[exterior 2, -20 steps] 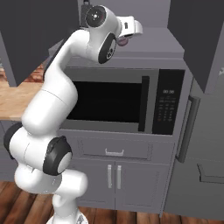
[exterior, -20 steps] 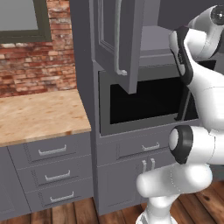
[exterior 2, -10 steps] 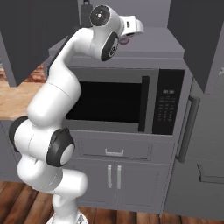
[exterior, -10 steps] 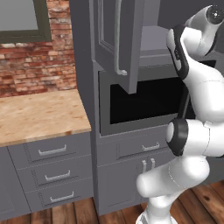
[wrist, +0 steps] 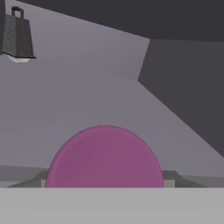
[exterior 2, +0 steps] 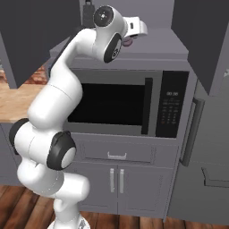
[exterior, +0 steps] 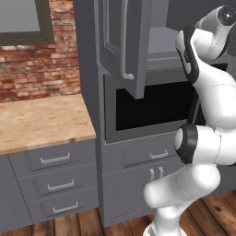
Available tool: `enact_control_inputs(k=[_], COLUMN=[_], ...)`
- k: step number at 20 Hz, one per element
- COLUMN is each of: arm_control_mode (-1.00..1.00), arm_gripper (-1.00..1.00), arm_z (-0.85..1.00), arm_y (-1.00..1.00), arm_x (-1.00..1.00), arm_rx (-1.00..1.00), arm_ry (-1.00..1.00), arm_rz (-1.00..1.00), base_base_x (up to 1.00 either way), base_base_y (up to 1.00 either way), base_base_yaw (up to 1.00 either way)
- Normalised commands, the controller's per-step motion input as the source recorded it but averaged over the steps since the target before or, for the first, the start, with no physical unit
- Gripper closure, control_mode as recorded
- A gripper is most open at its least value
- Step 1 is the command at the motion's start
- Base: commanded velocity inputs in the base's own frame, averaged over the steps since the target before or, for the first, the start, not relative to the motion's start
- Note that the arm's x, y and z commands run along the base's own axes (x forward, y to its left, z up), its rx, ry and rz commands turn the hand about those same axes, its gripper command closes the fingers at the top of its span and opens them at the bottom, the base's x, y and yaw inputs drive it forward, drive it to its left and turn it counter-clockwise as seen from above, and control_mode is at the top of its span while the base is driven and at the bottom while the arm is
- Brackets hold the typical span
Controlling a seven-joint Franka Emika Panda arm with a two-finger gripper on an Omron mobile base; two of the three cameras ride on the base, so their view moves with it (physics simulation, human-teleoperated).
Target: Pick the canned food and jam from the counter and place them in the cabinets closest to them.
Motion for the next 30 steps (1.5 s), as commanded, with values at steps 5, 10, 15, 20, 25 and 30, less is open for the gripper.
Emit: enact_control_inputs(k=[5, 10, 15, 20, 25, 30], arm_control_mode=[-1.00, -1.00, -1.00, -1.00, -1.00, -1.00], arm_gripper=[1.00, 1.00, 1.00, 1.00, 1.00, 1.00], arm_z=[-0.09, -0.04, -0.03, 0.00, 0.00, 0.00], arm_y=[-0.01, -0.07, -0.09, -0.13, -0.06, -0.03], arm_x=[0.19, 0.42, 0.44, 0.46, 0.20, 0.05], arm_rx=[0.00, 0.00, 0.00, 0.01, 0.00, 0.01], arm_ry=[-0.02, 0.00, 0.00, 0.00, 0.00, 0.02], arm_rz=[0.00, 0.00, 0.00, 0.02, 0.01, 0.00], base_base_x=[0.00, 0.00, 0.00, 0.00, 0.00, 0.00], base_base_y=[0.00, 0.00, 0.00, 0.00, 0.00, 0.00], base_base_yaw=[0.00, 0.00, 0.00, 0.00, 0.00, 0.00])
